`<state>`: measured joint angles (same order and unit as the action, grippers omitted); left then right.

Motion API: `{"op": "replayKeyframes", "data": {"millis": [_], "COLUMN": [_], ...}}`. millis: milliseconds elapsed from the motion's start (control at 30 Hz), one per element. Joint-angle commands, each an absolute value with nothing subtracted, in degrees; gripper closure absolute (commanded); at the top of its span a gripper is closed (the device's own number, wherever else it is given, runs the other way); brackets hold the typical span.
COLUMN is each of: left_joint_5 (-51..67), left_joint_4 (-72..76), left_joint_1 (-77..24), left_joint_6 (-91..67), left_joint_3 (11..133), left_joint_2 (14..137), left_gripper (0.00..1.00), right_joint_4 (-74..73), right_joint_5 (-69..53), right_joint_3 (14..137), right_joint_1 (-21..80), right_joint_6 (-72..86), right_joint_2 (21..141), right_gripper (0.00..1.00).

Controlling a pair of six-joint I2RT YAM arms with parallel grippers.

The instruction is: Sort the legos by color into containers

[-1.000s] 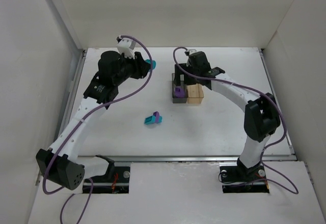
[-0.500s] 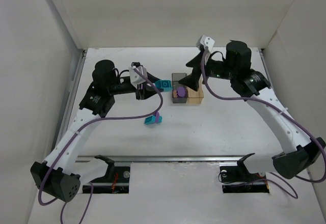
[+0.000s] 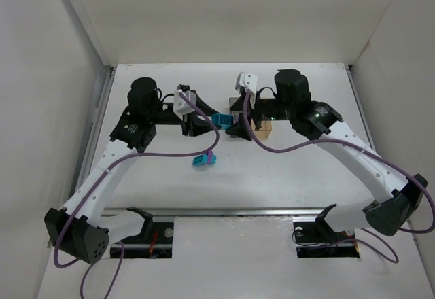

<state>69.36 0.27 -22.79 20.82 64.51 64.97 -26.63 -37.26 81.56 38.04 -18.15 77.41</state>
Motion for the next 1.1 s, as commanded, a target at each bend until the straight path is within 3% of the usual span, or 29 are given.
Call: {"op": "replayKeyframes", "data": {"millis": [0,133,300,333,367,400,433,467,500,533,600,633,667,867,1067], "left_joint_5": [71.72,71.72,71.1,71.1,71.1,70.49,69.97,69.26,67.95,67.94,67.41,66.89,66.28,47.23,37.97], "left_joint_4": [1.94,1.93,1.41,0.88,0.88,0.88,0.36,0.35,0.35,0.35,-0.79,-0.79,-0.79,1.31,-7.37], "left_joint_1": [-23.03,-23.55,-23.55,-23.55,-23.55,-23.55,-23.55,-23.55,-23.55,-23.55,-23.55,-23.55,-23.55,-23.55,-23.55], "left_joint_6": [20.21,20.21,19.69,19.69,19.69,19.69,19.69,19.08,19.07,19.07,19.68,19.69,19.69,17.4,31.36], "left_joint_3": [66.8,66.8,66.8,66.8,66.8,66.8,66.8,66.27,66.27,66.27,66.27,66.27,65.57,61.71,59.15], "left_joint_2": [64.25,64.25,64.25,64.25,64.25,64.25,64.25,64.25,64.25,64.25,64.25,63.64,63.63,61.88,61.87], "left_gripper": [1.0,1.0,1.0,1.0,1.0,1.0,0.95,0.78,0.56,0.41,0.32,0.21,0.0,0.0,0.0], "right_joint_4": [-21.45,-21.45,-18.2,-17.58,-16.8,-16.79,-16.0,-16.0,-15.39,-14.77,-14.77,-14.24,-14.24,-14.77,-17.83], "right_joint_5": [-36.04,-36.2,-37.27,-37.87,-37.88,-37.88,-36.84,-36.04,-34.82,-31.85,-29.63,-28.4,-24.91,-9.51,-4.31], "right_joint_3": [83.22,83.76,84.29,83.77,83.76,83.76,82.98,82.27,81.74,81.74,79.99,79.46,78.93,76.21,73.56], "right_joint_1": [38.85,39.46,39.46,39.46,39.46,39.46,39.46,39.46,39.46,39.46,39.46,39.46,39.46,30.34,21.09], "right_joint_6": [-18.28,-16.62,-14.6,-14.59,-13.72,-12.93,-12.92,-12.14,-10.74,-10.2,-9.67,-9.15,-8.36,8.5,16.44], "right_joint_2": [76.37,77.6,78.13,78.13,77.61,77.61,77.61,76.91,76.3,76.29,75.06,75.06,75.06,79.71,87.95], "right_gripper": [0.2,0.36,0.48,0.55,0.76,0.85,0.91,1.0,1.0,1.0,1.0,1.0,1.0,1.0,1.0]}}
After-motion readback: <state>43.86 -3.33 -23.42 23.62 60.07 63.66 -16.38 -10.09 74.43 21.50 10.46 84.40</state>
